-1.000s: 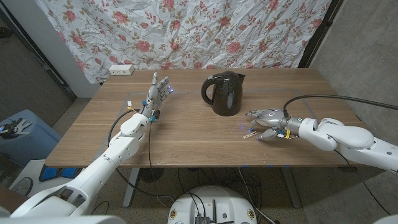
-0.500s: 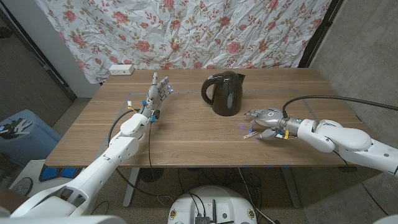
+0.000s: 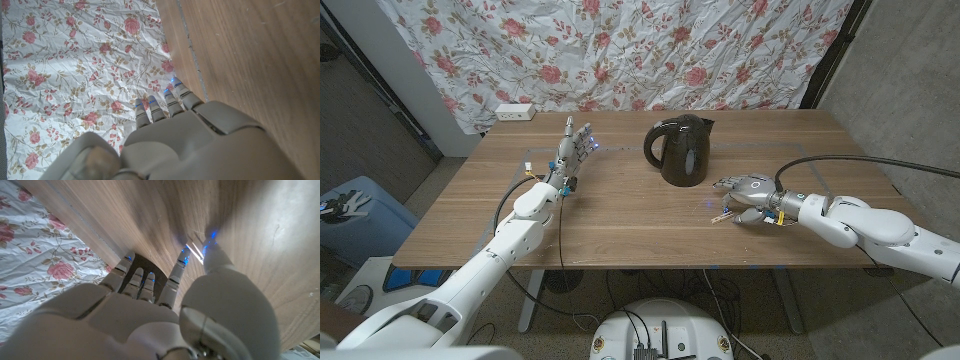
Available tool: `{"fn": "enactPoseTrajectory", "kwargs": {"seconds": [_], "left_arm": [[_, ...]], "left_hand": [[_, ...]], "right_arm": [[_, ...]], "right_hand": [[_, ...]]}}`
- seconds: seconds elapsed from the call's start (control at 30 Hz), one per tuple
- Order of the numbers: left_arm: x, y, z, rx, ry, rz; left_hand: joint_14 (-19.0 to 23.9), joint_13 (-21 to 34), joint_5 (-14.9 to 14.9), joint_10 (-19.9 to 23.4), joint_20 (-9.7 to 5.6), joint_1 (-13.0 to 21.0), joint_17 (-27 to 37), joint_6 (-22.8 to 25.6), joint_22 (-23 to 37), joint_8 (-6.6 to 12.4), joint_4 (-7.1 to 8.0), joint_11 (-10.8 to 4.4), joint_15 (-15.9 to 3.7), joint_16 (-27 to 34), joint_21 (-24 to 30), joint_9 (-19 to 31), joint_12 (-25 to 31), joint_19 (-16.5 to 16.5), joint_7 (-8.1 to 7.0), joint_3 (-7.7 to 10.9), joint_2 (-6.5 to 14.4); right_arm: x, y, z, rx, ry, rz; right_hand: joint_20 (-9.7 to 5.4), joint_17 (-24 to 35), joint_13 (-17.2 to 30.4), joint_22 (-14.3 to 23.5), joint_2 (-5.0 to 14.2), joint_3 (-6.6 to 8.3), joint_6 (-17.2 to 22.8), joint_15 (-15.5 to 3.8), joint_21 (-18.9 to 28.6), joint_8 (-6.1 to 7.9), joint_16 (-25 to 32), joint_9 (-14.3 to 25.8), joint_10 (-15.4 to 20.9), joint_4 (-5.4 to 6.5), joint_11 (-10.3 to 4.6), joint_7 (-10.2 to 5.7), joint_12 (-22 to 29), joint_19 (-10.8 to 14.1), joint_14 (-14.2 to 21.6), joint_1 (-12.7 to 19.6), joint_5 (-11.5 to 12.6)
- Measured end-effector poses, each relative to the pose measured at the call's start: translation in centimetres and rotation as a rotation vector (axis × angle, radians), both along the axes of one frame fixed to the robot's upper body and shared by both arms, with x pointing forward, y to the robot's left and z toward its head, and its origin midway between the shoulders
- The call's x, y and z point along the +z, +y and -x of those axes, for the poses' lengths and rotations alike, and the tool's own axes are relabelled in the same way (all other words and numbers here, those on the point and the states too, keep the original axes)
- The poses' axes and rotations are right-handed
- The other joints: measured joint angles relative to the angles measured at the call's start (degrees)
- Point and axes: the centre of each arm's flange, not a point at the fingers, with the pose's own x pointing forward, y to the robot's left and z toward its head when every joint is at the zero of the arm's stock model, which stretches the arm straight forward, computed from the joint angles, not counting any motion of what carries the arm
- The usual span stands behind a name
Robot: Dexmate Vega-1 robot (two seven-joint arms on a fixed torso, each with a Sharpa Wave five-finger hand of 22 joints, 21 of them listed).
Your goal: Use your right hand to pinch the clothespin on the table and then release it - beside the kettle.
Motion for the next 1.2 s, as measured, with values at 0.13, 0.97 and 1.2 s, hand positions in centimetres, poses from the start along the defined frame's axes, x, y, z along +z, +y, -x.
{"fn": "enactPoseTrajectory", "kwargs": {"seconds": [0.13,0.97,1.2], "left_arm": [[0.0,0.0,0.0,0.0,0.0,0.0],[-0.02,0.01,0.0,0.0,0.001,0.0],[-0.02,0.01,0.0,0.0,0.001,0.0]], "left_hand": [[0.0,0.0,0.0,0.0,0.0,0.0,0.0,0.0,0.0,0.0,0.0,0.0,0.0,0.0,0.0,0.0,0.0,0.0,0.0,0.0,0.0],[0.0,0.0,0.0,0.0,0.0,0.0,0.0,0.0,0.0,0.0,0.0,0.0,0.0,0.0,0.0,0.0,0.0,0.0,0.0,0.0,0.0],[0.0,0.0,0.0,0.0,0.0,0.0,0.0,0.0,0.0,0.0,0.0,0.0,0.0,0.0,0.0,0.0,0.0,0.0,0.0,0.0,0.0]], "right_arm": [[-0.01,0.03,-0.15,0.002,-0.004,0.0],[0.07,0.12,-0.47,0.031,-0.026,-0.003],[0.04,0.09,-0.37,0.037,-0.031,-0.003]], "right_hand": [[-0.2,0.0,0.0,0.0,0.0,-0.17,1.09,-0.19,0.0,0.78,0.4,0.18,0.53,0.17,-0.26,-0.04,0.0,0.2,0.19,0.0,0.46],[-1.44,0.27,0.01,0.0,0.36,-0.87,10.26,-0.62,0.0,5.1,0.85,1.07,4.79,0.88,-1.93,-0.04,0.56,1.85,2.27,2.57,0.45],[-1.46,0.27,0.01,0.0,0.91,-1.05,11.09,-0.4,0.0,5.56,1.29,1.32,5.2,0.7,-2.34,-0.24,0.56,1.86,2.45,2.24,0.44]]}}
